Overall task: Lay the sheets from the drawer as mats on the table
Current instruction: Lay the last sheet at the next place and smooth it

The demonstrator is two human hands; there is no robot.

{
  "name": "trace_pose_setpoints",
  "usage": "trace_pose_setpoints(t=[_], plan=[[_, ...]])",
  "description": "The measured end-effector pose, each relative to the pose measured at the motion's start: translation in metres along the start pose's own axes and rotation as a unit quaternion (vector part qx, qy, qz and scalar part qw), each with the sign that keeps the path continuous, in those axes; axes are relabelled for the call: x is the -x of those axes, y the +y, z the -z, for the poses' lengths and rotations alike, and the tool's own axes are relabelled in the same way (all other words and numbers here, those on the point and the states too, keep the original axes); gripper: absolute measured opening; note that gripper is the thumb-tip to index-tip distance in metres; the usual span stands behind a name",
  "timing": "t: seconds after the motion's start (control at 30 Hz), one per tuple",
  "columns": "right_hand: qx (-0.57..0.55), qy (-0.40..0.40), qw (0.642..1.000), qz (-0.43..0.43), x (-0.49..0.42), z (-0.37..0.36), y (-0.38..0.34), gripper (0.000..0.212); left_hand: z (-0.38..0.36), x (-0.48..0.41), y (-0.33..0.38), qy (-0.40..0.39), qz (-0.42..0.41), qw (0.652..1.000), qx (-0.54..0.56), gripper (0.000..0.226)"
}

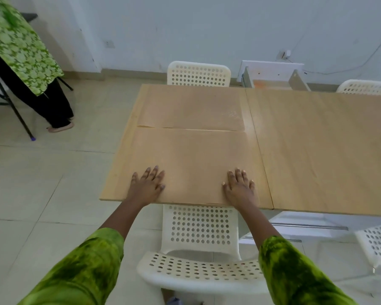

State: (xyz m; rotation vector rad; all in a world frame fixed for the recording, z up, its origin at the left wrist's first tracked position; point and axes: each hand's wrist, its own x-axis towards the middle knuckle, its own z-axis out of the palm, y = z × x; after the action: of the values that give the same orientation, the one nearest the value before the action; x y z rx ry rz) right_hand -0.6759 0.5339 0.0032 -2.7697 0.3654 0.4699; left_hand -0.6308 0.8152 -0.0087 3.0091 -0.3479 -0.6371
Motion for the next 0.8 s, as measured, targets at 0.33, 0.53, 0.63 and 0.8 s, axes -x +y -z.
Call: trace_pose_setpoints(t=[0.33, 0.53, 0.63, 0.8], plan=[[-0.31, 0.056, 0.945, 0.083, 0.023, -0.005, -0.129, 0.039, 0.038, 0.064, -0.065, 0.128, 0.089, 0.896, 0.416, 0.05], [-0.449, -0.007, 0.891, 0.072, 0.022, -0.041, -0.25, 0.029, 0.044, 0.081, -0.164, 0.163, 0.106, 0.829, 0.525, 0.038], [-0.474, -0.022, 0.879, 0.054, 0.025, -0.06, -0.314, 0.028, 0.05, 0.086, -0.21, 0.17, 0.117, 0.804, 0.558, 0.033], [-0.524, -0.03, 0.851, 0.014, 0.026, -0.076, -0.394, 0.03, 0.066, 0.086, -0.288, 0.162, 0.102, 0.795, 0.576, 0.029]])
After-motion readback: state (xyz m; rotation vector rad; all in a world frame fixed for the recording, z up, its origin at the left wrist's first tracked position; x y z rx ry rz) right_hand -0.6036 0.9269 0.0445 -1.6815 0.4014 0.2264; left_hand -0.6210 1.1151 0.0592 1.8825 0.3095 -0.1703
